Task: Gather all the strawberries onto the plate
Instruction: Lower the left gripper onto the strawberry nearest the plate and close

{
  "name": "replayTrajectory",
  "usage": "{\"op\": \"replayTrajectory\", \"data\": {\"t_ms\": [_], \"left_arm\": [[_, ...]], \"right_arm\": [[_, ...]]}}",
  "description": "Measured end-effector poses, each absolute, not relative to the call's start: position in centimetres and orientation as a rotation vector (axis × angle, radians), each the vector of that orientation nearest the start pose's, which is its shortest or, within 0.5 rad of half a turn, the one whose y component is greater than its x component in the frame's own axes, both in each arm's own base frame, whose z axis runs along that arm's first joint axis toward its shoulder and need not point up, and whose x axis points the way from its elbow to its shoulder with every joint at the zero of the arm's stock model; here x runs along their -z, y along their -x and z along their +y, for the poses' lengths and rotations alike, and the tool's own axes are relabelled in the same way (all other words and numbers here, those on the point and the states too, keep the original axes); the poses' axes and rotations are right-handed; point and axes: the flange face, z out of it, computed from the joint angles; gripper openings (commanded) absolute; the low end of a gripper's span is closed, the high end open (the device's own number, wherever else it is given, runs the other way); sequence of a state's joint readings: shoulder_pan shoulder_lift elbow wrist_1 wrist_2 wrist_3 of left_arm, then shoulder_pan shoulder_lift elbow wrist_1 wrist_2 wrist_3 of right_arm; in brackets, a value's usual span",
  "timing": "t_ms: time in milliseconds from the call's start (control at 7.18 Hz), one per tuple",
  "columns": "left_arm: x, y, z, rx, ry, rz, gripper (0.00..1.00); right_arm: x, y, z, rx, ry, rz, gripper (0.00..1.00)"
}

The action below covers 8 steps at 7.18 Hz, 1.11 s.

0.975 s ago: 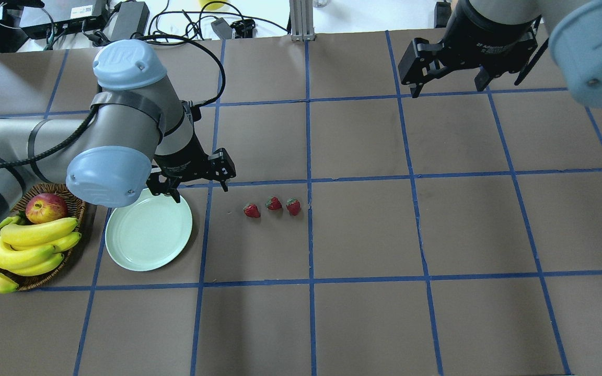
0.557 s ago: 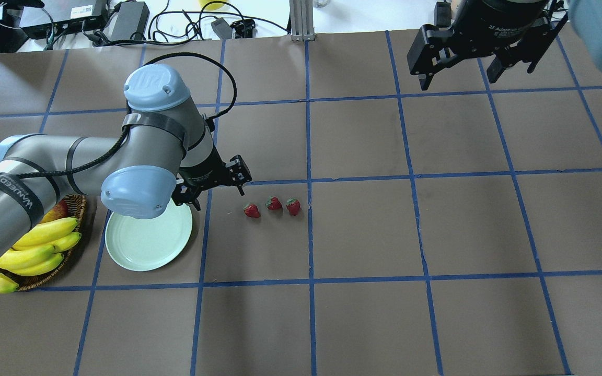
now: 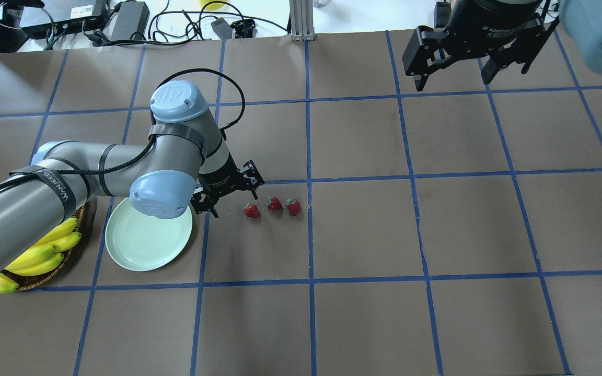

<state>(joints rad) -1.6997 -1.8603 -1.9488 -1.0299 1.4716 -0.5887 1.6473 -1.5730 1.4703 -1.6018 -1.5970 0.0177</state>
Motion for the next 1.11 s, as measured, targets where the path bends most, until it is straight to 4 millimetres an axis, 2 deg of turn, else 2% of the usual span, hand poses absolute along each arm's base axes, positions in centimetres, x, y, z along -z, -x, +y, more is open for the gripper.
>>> {"op": "replayTrajectory", "data": {"t_ms": [418,1114], "left_arm": [[-19.3,21.4,-49.8,-0.283,0.817,3.086,0.85],[-17.8,21.7,-49.9,-0.344,0.863,3.083,0.77]], "right_arm": [[-53.3,-17.2,-49.5,0.242,0.096,3.148,1.0],[-53.3,-17.3,-49.4,0.246,0.1,3.147,1.0]]}}
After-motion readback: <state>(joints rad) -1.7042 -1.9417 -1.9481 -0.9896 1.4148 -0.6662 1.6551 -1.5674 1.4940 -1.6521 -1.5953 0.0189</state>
